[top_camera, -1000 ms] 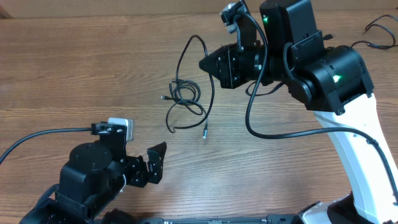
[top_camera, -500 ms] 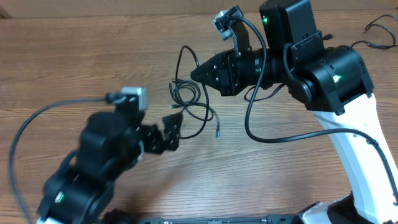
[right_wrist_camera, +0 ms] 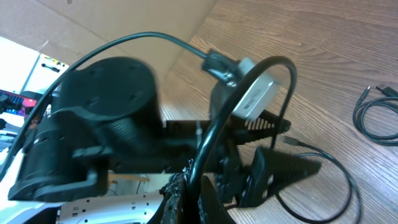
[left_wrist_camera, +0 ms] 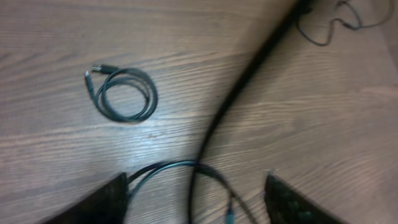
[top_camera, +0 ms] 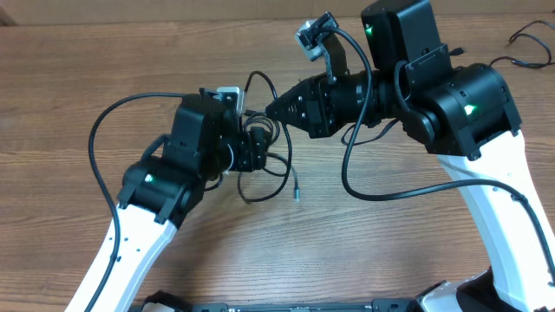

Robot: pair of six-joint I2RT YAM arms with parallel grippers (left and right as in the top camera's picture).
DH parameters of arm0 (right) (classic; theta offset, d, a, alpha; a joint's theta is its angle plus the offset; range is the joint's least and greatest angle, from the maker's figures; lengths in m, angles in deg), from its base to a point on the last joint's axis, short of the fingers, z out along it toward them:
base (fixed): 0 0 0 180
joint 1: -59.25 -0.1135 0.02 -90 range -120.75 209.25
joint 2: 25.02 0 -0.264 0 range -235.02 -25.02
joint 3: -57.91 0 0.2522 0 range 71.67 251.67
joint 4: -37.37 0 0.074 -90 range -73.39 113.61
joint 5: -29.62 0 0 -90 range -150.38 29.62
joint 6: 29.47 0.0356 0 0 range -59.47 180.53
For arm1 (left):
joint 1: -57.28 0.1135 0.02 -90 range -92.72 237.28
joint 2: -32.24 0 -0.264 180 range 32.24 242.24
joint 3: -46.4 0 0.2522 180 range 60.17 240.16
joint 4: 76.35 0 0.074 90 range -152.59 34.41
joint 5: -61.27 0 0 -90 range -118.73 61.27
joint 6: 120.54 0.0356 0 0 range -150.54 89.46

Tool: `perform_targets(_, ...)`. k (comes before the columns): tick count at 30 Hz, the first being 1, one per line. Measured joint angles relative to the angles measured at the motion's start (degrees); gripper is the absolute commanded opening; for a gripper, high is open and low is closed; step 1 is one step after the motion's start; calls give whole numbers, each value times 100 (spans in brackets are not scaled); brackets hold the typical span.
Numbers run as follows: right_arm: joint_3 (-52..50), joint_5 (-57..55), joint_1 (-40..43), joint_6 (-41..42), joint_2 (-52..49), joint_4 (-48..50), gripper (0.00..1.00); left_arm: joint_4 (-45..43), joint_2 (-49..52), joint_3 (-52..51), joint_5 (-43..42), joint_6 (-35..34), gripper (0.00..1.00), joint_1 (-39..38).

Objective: Untangle cables

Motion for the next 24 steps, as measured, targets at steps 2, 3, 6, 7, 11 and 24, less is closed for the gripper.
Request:
perform_targets(2,0,0,-2,-2,0,11,4,17,90,0,-22,24,40,114)
perform_targets(3,0,0,0,0,0,20,4,24,116,0,-22,50,40,168)
perform_targets(6,0,-94,-2,0,0,15,4,72,133,0,-11,61,39,380)
perform_targets(7,0,-173,-2,2,0,17,4,92,133,0,7,61,38,455)
perform_targets(11,0,-614,-2,2,0,7,4,216,136,0,98,116,27,809)
perform_targets(24,0,-3305,-4,461,0,-13,4,490,136,0,177,166,4,1335)
